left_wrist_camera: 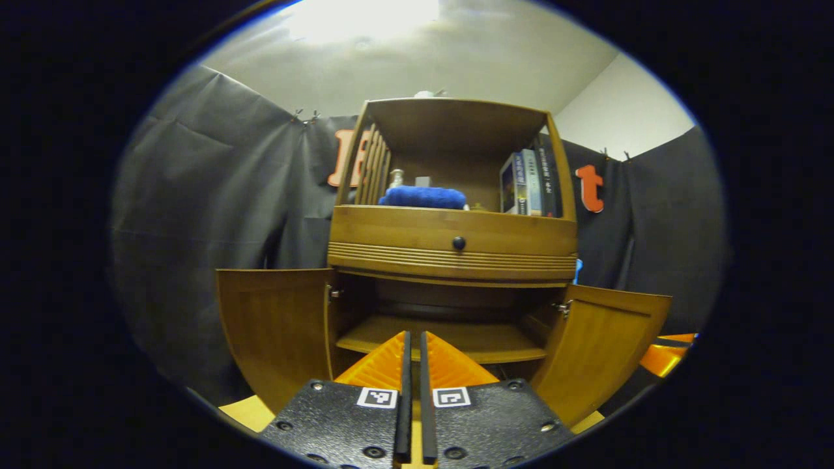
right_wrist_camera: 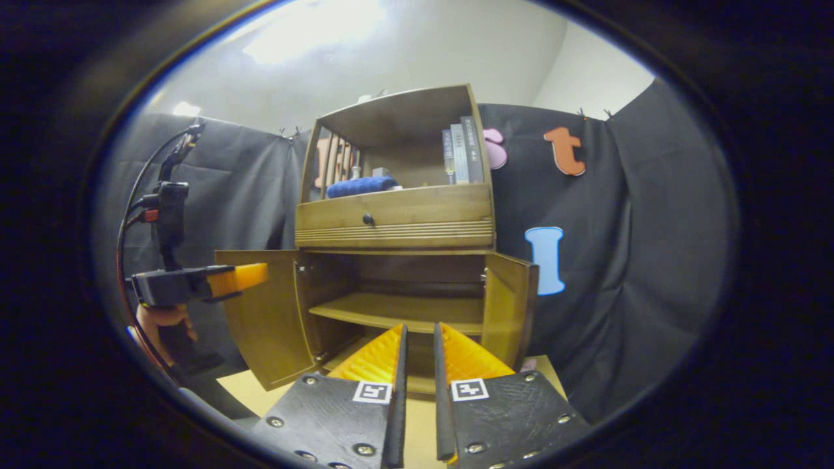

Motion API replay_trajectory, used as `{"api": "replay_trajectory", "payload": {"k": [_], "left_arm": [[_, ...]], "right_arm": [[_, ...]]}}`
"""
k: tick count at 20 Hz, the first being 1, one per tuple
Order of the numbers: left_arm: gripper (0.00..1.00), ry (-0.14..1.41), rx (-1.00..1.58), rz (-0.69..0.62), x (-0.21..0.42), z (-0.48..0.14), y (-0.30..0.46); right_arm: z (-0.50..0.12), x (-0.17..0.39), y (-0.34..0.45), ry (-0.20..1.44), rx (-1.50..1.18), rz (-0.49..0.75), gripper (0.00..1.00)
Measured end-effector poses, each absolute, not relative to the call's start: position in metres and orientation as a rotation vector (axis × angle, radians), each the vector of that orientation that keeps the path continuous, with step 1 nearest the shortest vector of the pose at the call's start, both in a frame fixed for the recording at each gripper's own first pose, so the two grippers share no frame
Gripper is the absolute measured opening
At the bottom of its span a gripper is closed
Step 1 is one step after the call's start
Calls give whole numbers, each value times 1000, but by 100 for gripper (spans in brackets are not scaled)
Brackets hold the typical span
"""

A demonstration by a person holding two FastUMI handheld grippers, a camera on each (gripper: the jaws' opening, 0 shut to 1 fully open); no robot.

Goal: Open the right door of the double-door shoe cabinet with the right hand, and open the left door with the left hand.

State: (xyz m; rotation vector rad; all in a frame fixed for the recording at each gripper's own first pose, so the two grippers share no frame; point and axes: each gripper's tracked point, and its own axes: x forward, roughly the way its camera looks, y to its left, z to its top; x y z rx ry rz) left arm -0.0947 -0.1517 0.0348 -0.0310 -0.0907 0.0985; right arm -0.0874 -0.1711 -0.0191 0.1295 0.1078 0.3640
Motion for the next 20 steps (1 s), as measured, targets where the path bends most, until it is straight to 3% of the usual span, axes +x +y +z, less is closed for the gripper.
{"api": "replay_trajectory", "payload": {"k": [1, 2, 5, 6, 8, 9, 19, 20], "left_arm": [[9, -95, -20, 71, -93, 36, -164], [23, -93, -13, 56, -91, 35, -174], [80, -86, -10, 7, -82, 32, -196], [99, -86, -9, 0, -84, 34, -203], [98, -100, 0, -20, -81, 39, -214], [97, -105, 7, -31, -79, 41, -219], [98, -80, -54, -50, -74, 34, -226], [92, -77, -55, -49, -76, 33, -225]], "right_arm": [[-18, -85, -171, 105, 126, 364, 19], [-19, -84, -169, 110, 129, 371, 23], [-17, -86, -163, 119, 158, 403, 67], [-15, -86, -165, 111, 163, 406, 77], [-12, -83, -169, 94, 154, 397, 96], [-12, -83, -170, 87, 150, 392, 99], [-23, -91, -166, 113, 154, 395, 100], [-24, -92, -166, 113, 152, 394, 100]]}}
